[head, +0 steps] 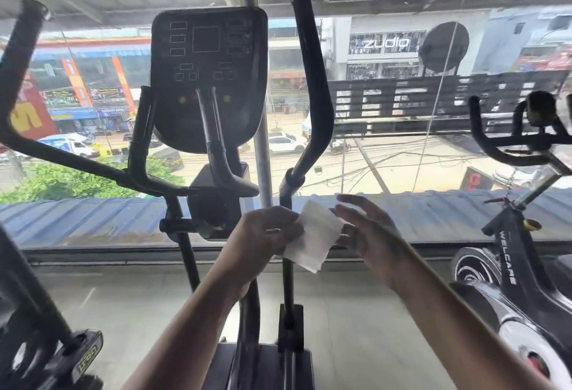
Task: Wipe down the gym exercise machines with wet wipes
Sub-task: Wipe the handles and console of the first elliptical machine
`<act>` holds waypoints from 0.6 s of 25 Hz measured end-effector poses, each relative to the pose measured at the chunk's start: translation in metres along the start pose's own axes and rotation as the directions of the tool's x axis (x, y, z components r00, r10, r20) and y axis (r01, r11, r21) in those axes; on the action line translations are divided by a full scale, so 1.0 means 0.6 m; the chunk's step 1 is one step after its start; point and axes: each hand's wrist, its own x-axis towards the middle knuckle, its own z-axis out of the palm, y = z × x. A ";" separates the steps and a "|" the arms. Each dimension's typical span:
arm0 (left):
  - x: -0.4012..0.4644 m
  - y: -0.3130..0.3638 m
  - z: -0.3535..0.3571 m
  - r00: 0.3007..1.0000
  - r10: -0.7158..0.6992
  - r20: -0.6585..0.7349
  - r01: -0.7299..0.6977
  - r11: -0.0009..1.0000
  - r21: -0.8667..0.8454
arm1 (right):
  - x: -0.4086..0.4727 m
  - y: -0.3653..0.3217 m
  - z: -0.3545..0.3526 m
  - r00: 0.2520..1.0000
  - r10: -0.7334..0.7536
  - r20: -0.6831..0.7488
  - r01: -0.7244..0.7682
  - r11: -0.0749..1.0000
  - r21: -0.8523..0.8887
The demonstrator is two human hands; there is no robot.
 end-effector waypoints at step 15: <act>0.031 -0.007 0.017 1.000 -0.006 -0.008 0.006 1.000 0.024 | -0.021 0.017 0.019 0.968 -0.217 -0.128 0.204 0.973 -0.112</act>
